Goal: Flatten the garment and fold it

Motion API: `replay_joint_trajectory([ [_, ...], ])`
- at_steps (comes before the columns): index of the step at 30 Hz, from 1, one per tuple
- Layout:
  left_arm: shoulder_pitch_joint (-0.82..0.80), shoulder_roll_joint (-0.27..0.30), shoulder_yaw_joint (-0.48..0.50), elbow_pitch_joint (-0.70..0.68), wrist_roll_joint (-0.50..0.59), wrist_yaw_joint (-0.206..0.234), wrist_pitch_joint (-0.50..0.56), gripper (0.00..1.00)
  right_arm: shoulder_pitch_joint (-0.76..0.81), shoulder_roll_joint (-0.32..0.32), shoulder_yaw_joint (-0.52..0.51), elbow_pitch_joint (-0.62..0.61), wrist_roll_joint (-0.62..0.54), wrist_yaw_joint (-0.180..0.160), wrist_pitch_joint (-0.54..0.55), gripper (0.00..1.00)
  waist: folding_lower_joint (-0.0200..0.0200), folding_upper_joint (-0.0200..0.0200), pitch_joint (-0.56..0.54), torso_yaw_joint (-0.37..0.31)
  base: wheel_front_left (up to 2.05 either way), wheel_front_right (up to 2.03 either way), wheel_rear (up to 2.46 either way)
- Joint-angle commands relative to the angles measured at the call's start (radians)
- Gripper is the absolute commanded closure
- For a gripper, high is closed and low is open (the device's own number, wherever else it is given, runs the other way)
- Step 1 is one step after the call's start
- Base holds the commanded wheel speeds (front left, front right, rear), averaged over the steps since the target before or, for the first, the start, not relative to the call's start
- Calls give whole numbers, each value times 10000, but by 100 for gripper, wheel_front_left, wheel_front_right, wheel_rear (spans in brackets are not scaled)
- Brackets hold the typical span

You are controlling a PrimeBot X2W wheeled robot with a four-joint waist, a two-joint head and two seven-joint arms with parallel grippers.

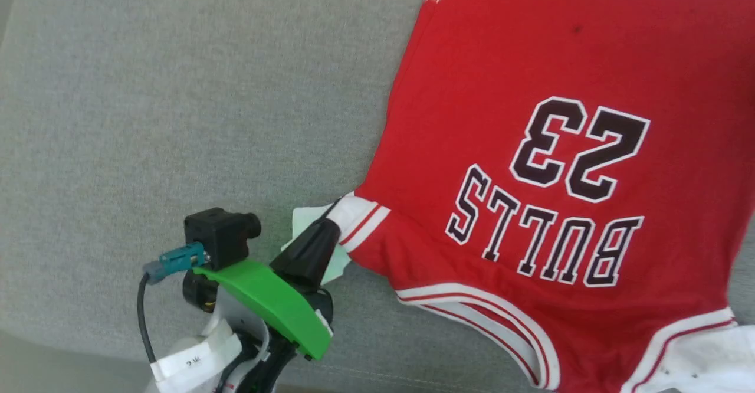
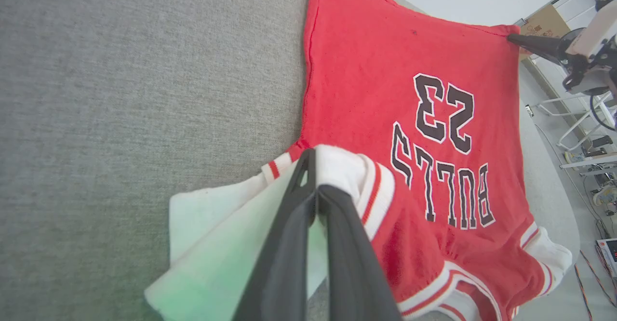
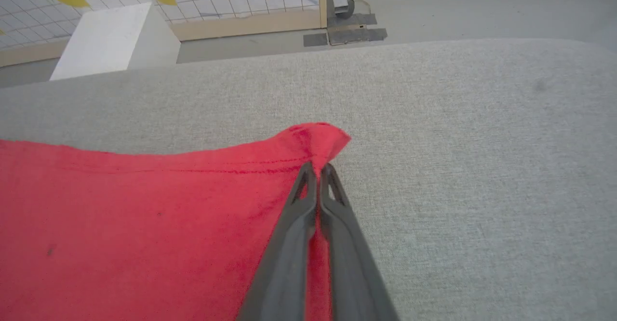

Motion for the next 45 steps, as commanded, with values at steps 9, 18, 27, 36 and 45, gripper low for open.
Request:
replay_joint_trajectory([
  [9,503,330,350,100,164,279,-237,100,2070,354,-381,-1787,1656,-13,-643,100,-1,0,-1513,-820,0,0,0],
  [18,1102,540,519,140,146,397,-426,100,5924,1847,-1860,-5264,2797,-13,-313,100,-1,0,-2132,-1300,0,0,0],
  [27,1581,694,556,55,222,572,-491,100,9453,2282,-2622,-5015,4597,-13,-884,100,-1,0,-2333,-1381,0,0,0],
  [36,1844,859,436,219,612,821,-489,100,9973,2285,-979,-2561,2268,-13,-3103,100,-1,0,-2510,-1469,0,0,0],
  [45,1740,731,252,306,542,731,-540,100,9513,2286,-1647,-2442,2357,-13,-3457,0,-1,0,-2631,-1400,0,0,0],
])
